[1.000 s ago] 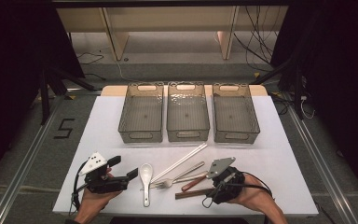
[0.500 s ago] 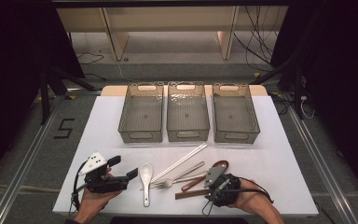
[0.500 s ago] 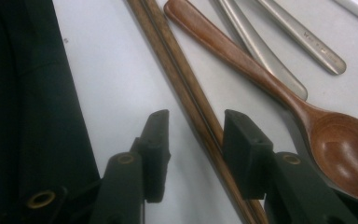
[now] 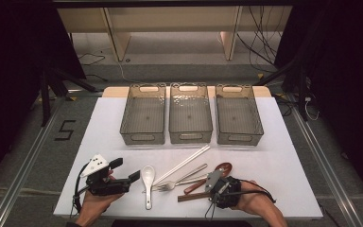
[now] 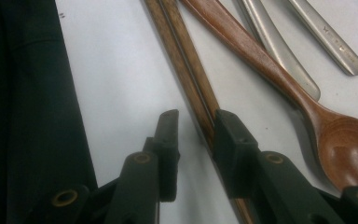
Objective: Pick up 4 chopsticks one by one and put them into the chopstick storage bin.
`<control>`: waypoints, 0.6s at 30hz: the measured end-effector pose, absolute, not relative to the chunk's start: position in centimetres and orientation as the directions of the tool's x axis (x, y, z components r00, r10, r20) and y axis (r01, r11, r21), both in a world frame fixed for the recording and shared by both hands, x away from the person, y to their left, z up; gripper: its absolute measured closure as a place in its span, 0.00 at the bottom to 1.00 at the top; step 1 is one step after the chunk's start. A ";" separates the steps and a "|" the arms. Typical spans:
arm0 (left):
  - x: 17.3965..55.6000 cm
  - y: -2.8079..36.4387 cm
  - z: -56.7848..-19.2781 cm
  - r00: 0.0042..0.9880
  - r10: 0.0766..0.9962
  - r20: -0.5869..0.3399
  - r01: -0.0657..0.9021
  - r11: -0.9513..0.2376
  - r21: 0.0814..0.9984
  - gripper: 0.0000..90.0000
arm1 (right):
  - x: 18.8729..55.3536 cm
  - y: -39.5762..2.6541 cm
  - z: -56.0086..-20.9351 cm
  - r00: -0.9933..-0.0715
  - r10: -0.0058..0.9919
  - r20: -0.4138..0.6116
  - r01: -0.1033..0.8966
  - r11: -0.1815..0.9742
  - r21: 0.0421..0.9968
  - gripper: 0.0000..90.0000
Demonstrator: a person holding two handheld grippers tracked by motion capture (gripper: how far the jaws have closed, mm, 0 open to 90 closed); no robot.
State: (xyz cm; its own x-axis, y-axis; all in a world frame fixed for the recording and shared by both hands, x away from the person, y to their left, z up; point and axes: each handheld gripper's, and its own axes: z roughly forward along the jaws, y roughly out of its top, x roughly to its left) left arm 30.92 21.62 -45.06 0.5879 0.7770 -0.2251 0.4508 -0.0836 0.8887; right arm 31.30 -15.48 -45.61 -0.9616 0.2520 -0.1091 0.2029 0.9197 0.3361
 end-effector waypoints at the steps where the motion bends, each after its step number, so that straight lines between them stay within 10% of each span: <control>1: 30.9 21.6 -45.1 0.587 0.777 -0.226 0.452 -0.083 0.888 0.12 | 31.3 -15.4 -45.6 -0.963 0.247 -0.110 0.199 0.923 0.328 0.80; 18: 30.9 21.6 -45.1 0.588 0.778 -0.224 0.451 -0.085 0.888 0.12 | 31.3 -14.6 -45.7 -0.979 0.167 -0.114 0.137 0.963 0.232 0.86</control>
